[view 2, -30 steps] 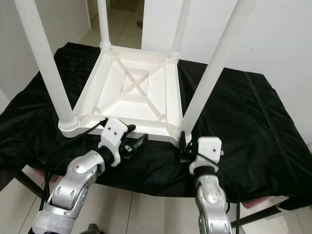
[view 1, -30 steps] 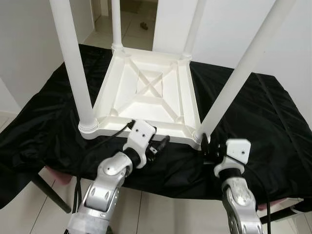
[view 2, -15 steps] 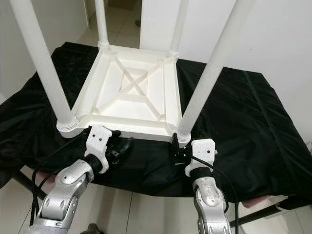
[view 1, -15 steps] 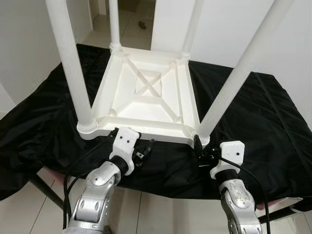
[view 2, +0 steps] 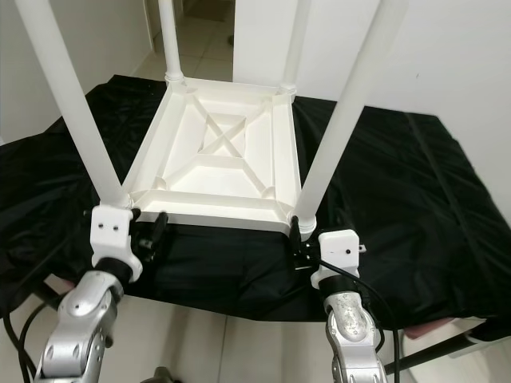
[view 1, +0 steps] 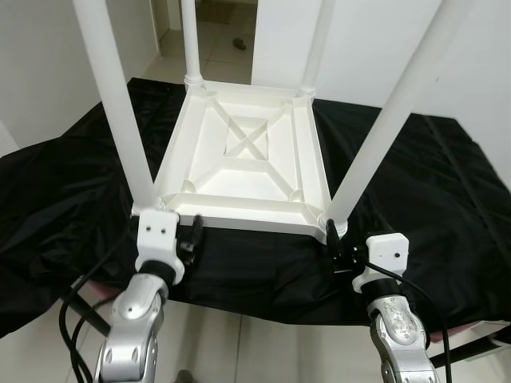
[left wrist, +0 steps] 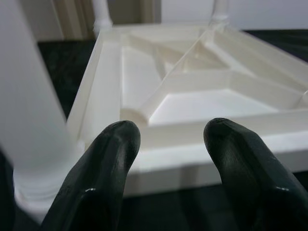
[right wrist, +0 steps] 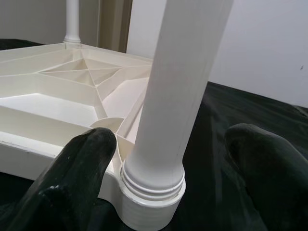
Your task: Building children table
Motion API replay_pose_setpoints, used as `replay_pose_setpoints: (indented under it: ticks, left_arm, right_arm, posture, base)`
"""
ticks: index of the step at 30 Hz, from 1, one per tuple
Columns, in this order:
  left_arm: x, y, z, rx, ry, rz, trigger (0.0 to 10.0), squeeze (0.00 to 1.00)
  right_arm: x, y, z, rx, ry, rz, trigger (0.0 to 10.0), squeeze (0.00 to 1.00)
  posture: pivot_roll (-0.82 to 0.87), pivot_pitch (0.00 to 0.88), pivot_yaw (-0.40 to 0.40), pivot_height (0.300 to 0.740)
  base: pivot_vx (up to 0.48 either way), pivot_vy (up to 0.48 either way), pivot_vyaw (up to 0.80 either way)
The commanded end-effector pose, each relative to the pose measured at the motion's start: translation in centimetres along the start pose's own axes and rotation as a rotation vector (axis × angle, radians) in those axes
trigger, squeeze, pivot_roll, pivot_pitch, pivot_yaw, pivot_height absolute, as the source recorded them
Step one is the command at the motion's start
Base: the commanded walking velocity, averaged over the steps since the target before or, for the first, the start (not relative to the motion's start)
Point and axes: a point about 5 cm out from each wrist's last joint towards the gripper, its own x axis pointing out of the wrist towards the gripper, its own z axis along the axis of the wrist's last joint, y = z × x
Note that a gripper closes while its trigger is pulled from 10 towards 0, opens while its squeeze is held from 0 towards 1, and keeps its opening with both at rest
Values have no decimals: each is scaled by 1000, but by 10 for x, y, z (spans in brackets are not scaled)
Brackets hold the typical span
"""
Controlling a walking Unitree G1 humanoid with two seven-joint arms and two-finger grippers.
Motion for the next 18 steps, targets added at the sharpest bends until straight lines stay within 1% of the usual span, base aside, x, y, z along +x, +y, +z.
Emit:
replay_pose_setpoints:
  ticks: [1,2,5,6,7,10,14,18]
  left_arm:
    - [3,3,2,7,10,5,10000,0]
    - [5,4,5,-3,2,9,10000,0]
    - [9,4,5,10,3,3,10000,0]
    - [9,4,5,11,5,0,10000,0]
    - [9,4,5,14,6,-4,10000,0]
    - [9,5,5,25,13,-27,10000,0]
    - [11,5,5,32,16,-40,10000,0]
    - [18,5,8,32,-2,-64,10000,0]
  right_arm:
    - [6,2,3,-7,-26,22,10000,0]
    - [8,3,5,-7,-37,28,10000,0]
    - [14,5,3,9,-37,22,10000,0]
    - [15,5,3,8,-38,21,10000,0]
    - [16,6,3,7,-43,20,10000,0]
    - [20,8,2,15,-55,4,10000,0]
    - [23,10,2,24,-57,-6,10000,0]
    - [29,15,6,48,-66,12,10000,0]
  posture:
    - [77,0,56,740]
    - [77,0,56,740]
    - [77,0,82,740]
    - [77,0,82,740]
    - [78,0,102,740]
    - [72,0,122,740]
    - [65,0,111,740]
    - [58,0,85,740]
  base:
    - [0,0,0]
    - [0,0,0]
    - [0,0,0]
    - [0,0,0]
    - [0,0,0]
    - [0,0,0]
    - [0,0,0]
    - [0,0,0]
